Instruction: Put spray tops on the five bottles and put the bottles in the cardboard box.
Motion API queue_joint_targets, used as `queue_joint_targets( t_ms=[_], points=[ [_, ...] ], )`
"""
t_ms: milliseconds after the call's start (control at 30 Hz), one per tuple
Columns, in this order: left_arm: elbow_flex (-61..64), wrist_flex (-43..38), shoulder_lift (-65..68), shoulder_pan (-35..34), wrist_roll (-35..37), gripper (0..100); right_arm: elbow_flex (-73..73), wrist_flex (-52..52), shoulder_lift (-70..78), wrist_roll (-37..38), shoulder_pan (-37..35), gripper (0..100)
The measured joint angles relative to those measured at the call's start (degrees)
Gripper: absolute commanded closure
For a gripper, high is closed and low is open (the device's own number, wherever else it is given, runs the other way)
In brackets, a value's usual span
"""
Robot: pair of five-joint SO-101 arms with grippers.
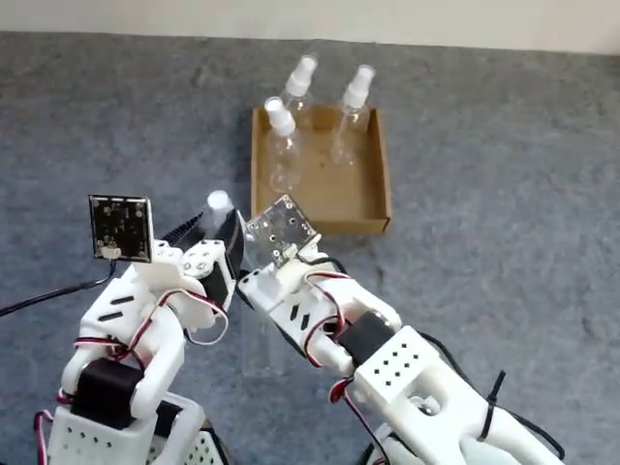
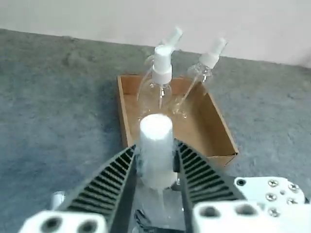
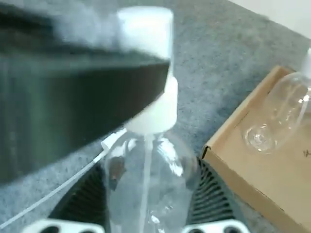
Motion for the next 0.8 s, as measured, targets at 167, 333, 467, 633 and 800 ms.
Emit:
queue_joint_targets(
  t_ms=[167, 333, 467, 633, 800],
  points=[
    [0.09, 0.62, 0.18, -4.57, 0.0, 78, -2.64, -0.09, -0.18, -0.09, 4.13, 99.5],
    [-0.35, 0.62, 0.79, -12.92, -0.26, 78, -7.21, 0.88, -0.18, -0.18, 8.53, 99.5],
    [-0.35, 0.62, 0.79, -14.77, -2.9, 79, -12.92, 2.99, 0.44, -0.18, 11.78, 99.5],
    [0.97, 0.62, 0.88, -10.2, -11.43, 77, -23.56, 8.18, 8.62, -0.18, 13.54, 99.5],
    [1.49, 0.62, 0.79, -1.14, -19.16, 67, -34.11, 12.84, 21.63, -2.55, 13.36, 99.5]
  ],
)
